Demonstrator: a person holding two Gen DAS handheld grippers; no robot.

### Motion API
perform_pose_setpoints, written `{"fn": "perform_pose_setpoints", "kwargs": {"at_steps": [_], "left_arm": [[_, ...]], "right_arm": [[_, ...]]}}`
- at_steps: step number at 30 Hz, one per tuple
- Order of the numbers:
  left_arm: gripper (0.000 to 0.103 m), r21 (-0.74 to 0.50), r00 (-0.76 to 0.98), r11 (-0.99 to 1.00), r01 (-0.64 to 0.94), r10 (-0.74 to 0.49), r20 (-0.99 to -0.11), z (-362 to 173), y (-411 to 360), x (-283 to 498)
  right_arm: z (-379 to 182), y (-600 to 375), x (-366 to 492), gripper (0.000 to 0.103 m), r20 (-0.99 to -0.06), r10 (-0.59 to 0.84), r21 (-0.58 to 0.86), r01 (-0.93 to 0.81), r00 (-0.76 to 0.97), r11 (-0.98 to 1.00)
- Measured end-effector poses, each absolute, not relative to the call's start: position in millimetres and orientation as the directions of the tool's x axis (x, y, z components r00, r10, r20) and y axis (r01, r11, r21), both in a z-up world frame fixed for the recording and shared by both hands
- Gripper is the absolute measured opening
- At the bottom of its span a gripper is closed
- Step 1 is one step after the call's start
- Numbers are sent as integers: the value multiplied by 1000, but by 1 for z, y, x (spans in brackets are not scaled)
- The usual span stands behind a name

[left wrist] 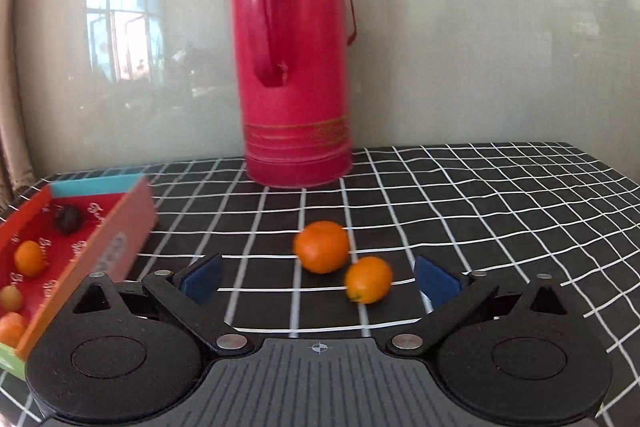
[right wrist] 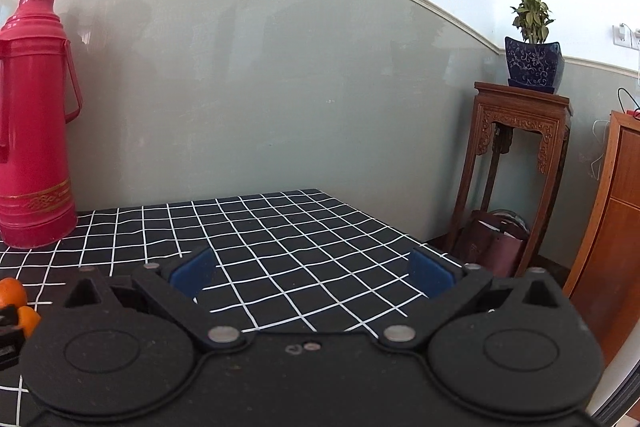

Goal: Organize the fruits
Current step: 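Move the left gripper to a small orange and close on it, then carry the small orange into the box and open the left gripper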

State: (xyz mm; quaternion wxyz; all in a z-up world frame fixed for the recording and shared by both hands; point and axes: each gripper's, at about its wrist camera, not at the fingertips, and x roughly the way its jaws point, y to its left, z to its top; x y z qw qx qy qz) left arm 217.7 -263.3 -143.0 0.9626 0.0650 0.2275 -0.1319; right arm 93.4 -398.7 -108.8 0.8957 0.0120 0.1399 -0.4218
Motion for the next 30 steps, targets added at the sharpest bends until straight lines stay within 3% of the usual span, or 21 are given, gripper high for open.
{"fn": "perform_pose_setpoints", "kwargs": {"at_steps": [2,9,15,23,30], "left_arm": [[86,66,849,956,286,-221,-479,-146,-276,222],[84,34,813,969,244,-185,-552,-158,-296,237],[68,17,776,970,242,-183,-603,-170,-306,250],[33,11,777,965,261,-204,-596,-169,-308,248],[32,11,773,960,281,-219,-595,-167,-305,246]], "right_arm": [[-109,-404,92,97,-270,-747,-91,756,608,649],[-107,-413,85,97,-288,-720,-56,740,631,670],[-106,-419,83,97,-301,-712,-37,738,635,674],[-108,-418,86,97,-316,-704,-26,736,636,677],[-109,-413,88,97,-314,-690,-25,721,652,692]]}}
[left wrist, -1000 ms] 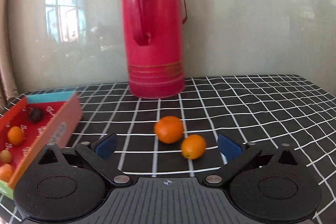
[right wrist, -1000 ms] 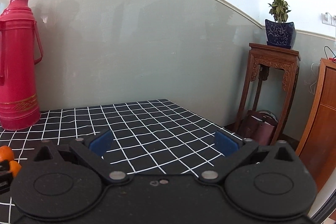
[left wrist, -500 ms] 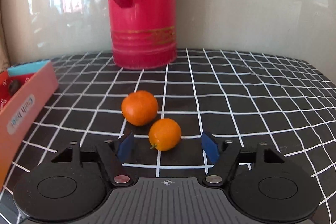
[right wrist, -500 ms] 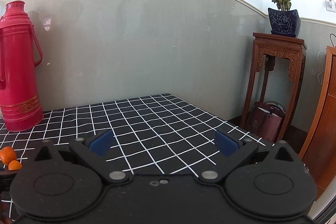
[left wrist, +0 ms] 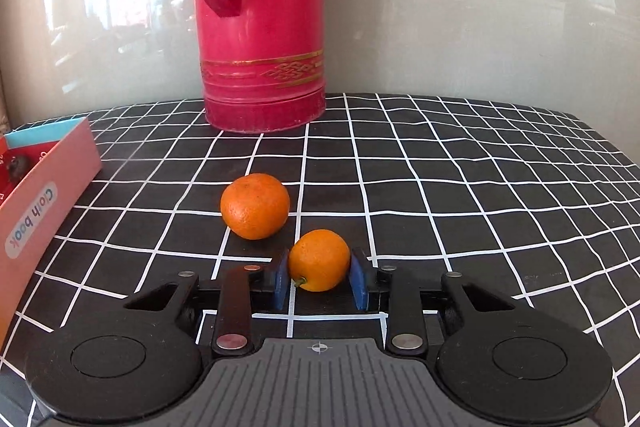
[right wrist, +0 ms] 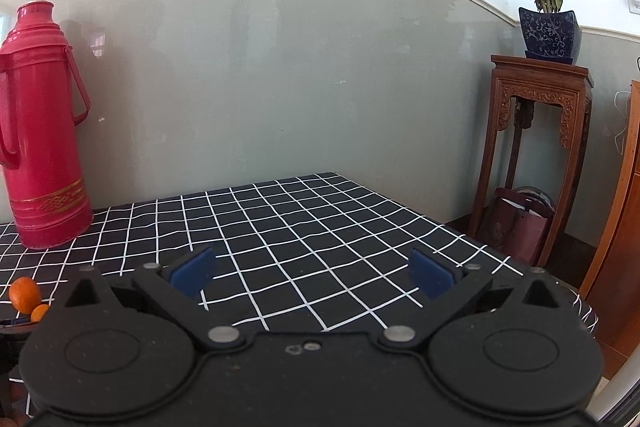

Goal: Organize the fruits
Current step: 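Carry the small orange into the box and open the left gripper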

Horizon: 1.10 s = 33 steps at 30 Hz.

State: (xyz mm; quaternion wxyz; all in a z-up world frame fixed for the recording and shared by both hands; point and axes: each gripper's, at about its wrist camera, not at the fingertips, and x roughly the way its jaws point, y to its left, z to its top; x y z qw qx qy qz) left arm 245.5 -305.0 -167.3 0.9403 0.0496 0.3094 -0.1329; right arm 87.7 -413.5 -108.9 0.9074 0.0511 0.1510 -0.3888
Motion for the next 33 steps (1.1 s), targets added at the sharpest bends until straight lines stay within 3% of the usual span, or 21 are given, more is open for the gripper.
{"fn": "perform_pose_setpoints", "kwargs": {"at_steps": [8,21,26,33], "left_arm": [[32,34,801,956,291,-224,-555,-163,-295,229],[32,171,918,962,211,-135,-372,-123,-220,200],[32,178,932,982,70,-1,-363,-115,-164,218],[32,135,892,987,-81,133,-432,-120,-99,246]], "right_arm": [[-107,-414,88,97,-318,-674,-13,708,666,706],[-105,-389,102,97,-306,-625,-22,651,718,759],[-105,-373,112,97,-307,-593,-31,615,745,788],[-107,-345,130,97,-303,-548,-64,557,780,828]]}}
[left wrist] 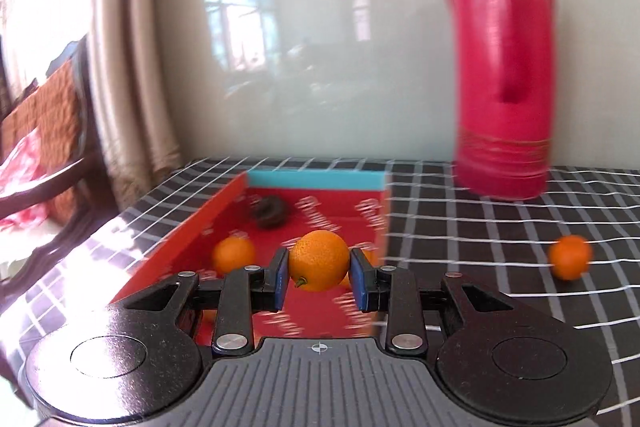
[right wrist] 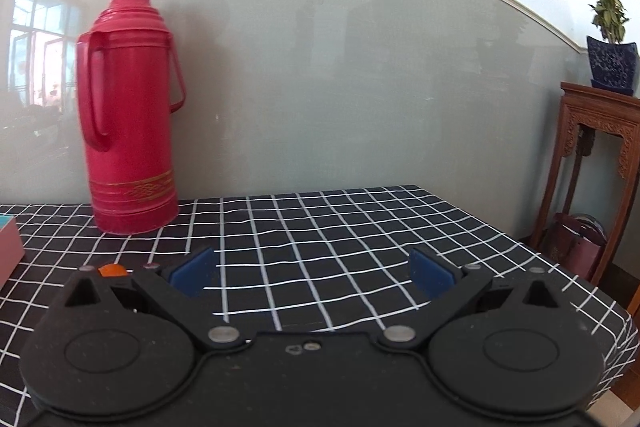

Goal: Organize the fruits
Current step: 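Carry the small orange into the box and open the left gripper, then grasp the last orange on the table with the right gripper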

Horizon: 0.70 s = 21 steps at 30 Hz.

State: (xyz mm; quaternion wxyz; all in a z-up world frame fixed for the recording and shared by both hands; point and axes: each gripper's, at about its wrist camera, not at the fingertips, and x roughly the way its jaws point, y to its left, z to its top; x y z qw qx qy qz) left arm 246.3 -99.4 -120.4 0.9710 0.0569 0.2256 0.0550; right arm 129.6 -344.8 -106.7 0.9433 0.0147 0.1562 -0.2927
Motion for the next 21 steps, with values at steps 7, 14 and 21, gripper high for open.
{"fn": "perform_pose_setpoints", "kwargs": {"at_steps": [7,14,21], "left_arm": [[32,81,841,989,-126,150,-520,-129,-62,260],[49,46,830,989,-139,141,-539,-132,-48,258],[90,61,874,983,-173,182,-451,-121,-40,238]], "right_arm": [[-108,-316,147,97,-303,-492,-76,494,816,866],[-110,-290,162,97,-309,-442,-91,437,842,895],[-111,-269,170,97,-303,-394,-93,384,868,919]]}}
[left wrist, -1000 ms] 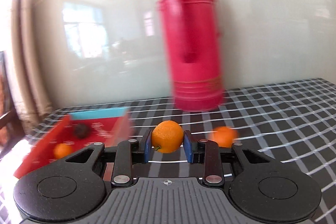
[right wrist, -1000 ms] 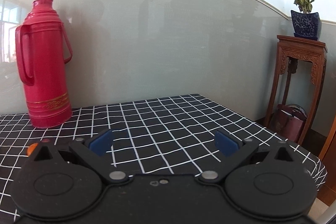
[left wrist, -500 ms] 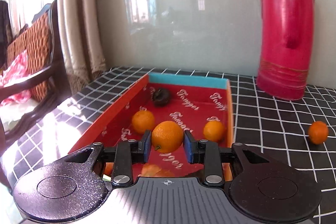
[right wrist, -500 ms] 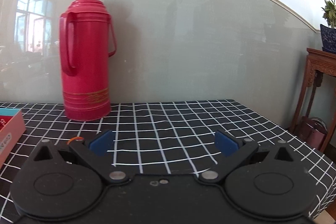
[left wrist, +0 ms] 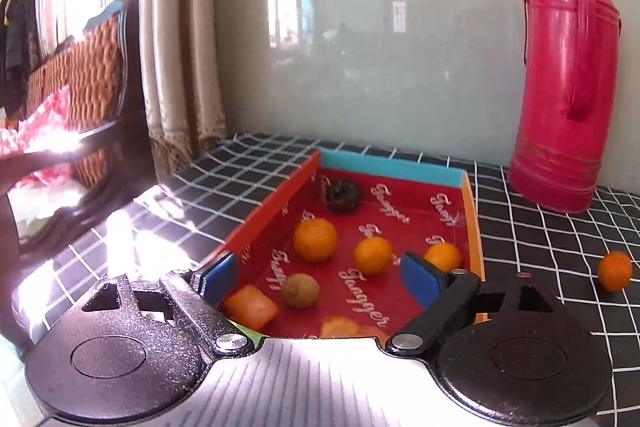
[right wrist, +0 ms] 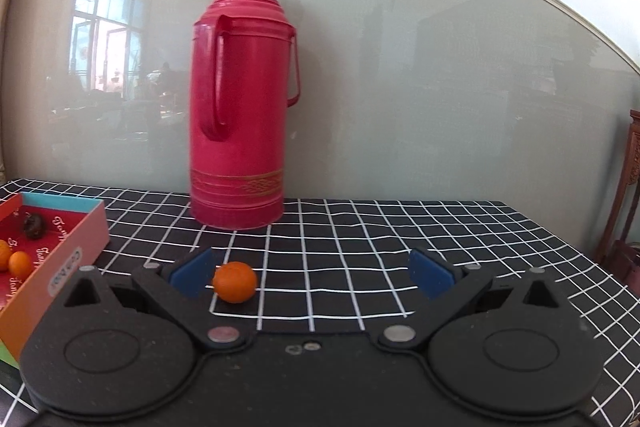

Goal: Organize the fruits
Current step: 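Grasp the last orange on the table with the right gripper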

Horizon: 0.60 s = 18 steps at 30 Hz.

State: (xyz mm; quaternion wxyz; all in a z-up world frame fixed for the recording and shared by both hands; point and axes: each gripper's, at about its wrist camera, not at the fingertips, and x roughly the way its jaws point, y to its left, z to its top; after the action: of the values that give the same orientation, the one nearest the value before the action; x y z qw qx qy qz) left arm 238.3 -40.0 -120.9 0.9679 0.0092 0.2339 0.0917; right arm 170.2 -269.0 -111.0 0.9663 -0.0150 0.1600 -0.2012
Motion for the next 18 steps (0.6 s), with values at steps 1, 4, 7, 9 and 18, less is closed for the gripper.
{"fn": "perform_pose_setpoints", "kwargs": {"at_steps": [1,4,7,9,18], "left_arm": [[93,65,878,981,-181,191,-439,-120,-38,236],[97,83,889,974,-209,225,-398,-115,-32,226],[103,107,901,964,-245,267,-343,-110,-23,213],[103,125,902,953,-276,302,-310,-107,-17,205],[103,130,858,910,-393,414,-303,-105,28,190]], "right_arm": [[-111,-267,172,97,-304,-389,-95,379,870,921],[-113,-261,176,97,-310,-371,-92,361,875,928],[-113,-258,182,97,-319,-351,-84,342,881,936],[-114,-256,188,97,-327,-340,-81,332,882,940],[-128,-251,228,97,-424,-277,-66,276,862,959]]}}
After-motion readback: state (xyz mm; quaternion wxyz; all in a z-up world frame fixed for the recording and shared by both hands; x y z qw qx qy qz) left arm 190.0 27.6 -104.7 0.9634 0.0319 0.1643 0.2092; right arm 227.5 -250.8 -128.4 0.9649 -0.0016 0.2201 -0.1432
